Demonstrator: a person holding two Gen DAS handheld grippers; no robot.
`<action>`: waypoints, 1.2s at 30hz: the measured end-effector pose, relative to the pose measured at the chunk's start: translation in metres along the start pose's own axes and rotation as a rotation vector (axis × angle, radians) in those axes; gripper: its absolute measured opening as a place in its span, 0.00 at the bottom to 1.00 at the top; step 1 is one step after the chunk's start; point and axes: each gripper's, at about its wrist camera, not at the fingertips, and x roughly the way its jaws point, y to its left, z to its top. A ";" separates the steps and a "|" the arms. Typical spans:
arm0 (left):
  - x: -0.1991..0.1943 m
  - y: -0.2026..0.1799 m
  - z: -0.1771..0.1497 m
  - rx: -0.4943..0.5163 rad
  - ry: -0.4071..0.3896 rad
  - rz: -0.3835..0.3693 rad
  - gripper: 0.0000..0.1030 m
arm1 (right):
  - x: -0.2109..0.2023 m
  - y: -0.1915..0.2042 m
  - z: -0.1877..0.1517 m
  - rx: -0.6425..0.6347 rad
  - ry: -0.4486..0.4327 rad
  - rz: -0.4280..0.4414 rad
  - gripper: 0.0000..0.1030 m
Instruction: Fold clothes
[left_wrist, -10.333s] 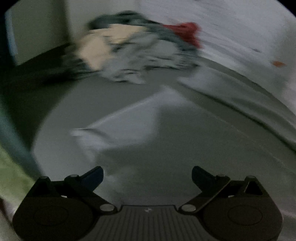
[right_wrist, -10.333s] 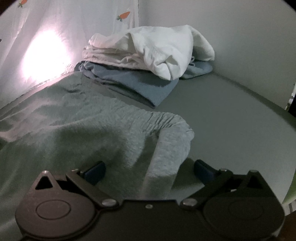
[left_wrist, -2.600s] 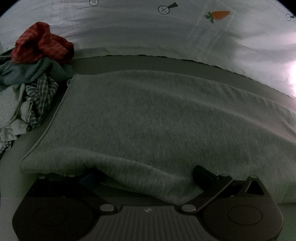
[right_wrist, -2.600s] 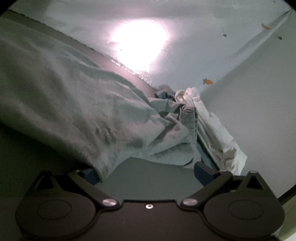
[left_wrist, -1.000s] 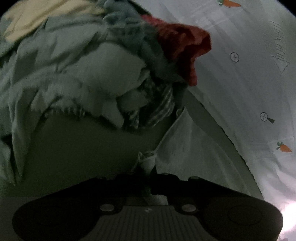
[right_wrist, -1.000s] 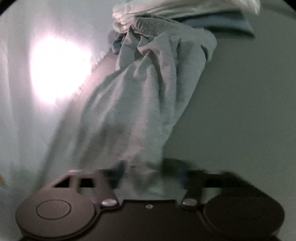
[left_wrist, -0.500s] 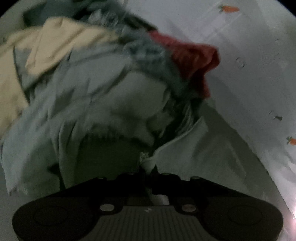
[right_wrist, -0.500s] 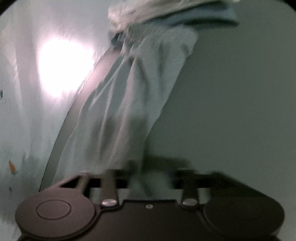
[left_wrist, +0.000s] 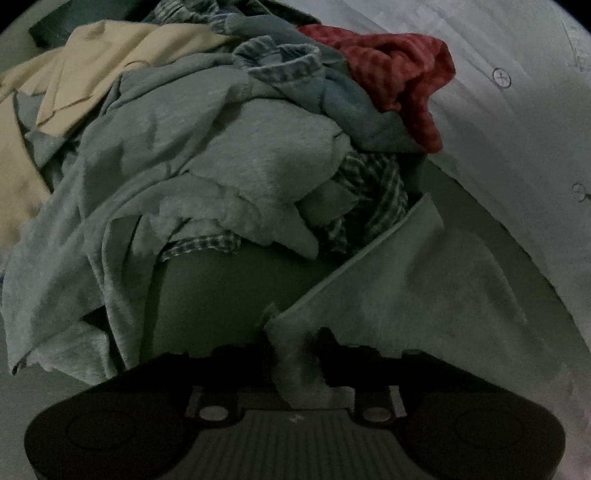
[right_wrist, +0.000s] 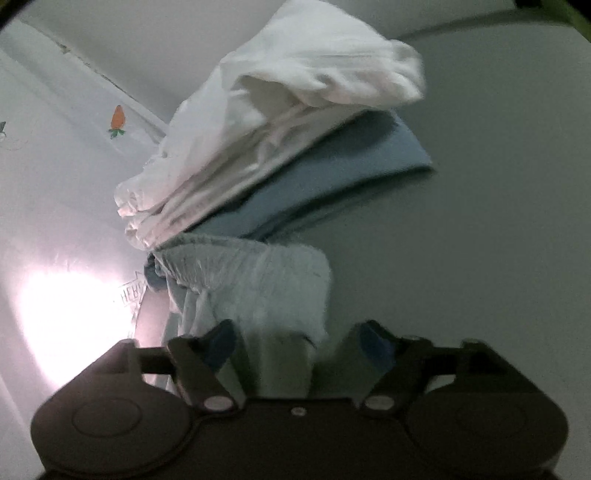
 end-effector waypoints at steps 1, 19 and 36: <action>0.000 -0.004 -0.001 0.014 -0.001 0.012 0.34 | 0.006 0.005 0.003 -0.019 -0.003 -0.002 0.73; 0.007 -0.018 0.001 0.083 -0.001 -0.006 0.62 | -0.006 -0.062 0.042 0.123 -0.027 0.054 0.60; -0.022 0.034 -0.011 -0.205 -0.084 -0.171 0.62 | -0.076 0.051 -0.100 -0.620 0.050 -0.036 0.96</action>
